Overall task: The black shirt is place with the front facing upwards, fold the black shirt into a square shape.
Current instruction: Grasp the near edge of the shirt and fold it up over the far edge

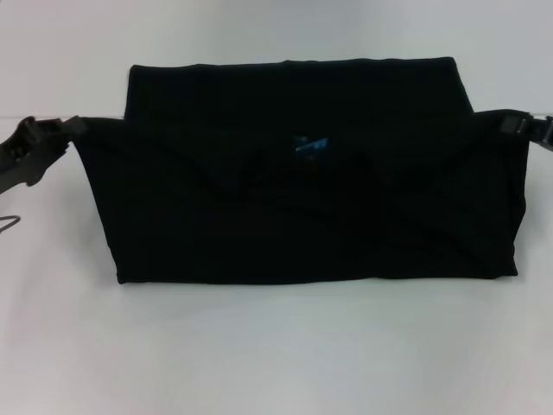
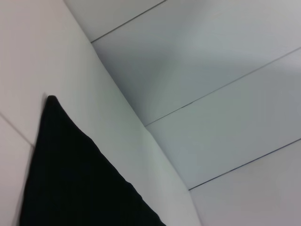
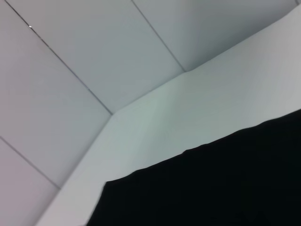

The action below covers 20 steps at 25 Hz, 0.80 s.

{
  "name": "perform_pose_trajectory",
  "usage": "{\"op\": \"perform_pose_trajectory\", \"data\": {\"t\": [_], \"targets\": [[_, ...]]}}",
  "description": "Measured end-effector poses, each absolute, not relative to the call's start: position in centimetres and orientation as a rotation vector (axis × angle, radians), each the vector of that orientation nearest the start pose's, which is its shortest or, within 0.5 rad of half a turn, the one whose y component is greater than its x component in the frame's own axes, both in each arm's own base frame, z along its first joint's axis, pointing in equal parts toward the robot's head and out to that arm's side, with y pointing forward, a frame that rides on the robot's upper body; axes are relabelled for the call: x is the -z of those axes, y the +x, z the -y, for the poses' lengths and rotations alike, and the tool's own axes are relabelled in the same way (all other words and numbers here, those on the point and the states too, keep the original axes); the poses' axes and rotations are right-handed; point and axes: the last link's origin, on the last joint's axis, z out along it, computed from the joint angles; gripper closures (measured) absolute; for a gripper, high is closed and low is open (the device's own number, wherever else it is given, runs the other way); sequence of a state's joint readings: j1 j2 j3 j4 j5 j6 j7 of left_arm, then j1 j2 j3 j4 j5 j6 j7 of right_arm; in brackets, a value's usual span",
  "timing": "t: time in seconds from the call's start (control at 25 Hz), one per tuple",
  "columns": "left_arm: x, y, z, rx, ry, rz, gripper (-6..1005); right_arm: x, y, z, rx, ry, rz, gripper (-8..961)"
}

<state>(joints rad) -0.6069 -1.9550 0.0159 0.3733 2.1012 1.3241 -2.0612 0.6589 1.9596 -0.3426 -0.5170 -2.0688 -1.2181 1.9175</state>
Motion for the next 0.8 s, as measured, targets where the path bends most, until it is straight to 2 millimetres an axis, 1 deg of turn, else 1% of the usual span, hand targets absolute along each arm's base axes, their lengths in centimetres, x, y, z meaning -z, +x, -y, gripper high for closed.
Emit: {"op": "perform_pose_trajectory", "data": {"t": [0.4,0.56,0.64,0.8], "targets": [[-4.4,-31.7,-40.2,-1.598,2.467,-2.310,845,-5.0,29.6,-42.9,-0.672,-1.982,-1.234,806],[-3.5,-31.0,-41.0,-1.566,2.573,-2.286,842,-4.1,29.3,-43.6,-0.615,-1.966,-1.183,799],[-3.1,-30.8,-41.3,-1.554,2.596,-2.290,841,-3.8,29.2,-43.9,-0.591,-1.957,-1.159,796],[-2.3,-30.7,-41.7,-1.540,2.585,-2.356,838,-3.0,28.9,-44.2,-0.551,-1.968,-1.109,789]]}}
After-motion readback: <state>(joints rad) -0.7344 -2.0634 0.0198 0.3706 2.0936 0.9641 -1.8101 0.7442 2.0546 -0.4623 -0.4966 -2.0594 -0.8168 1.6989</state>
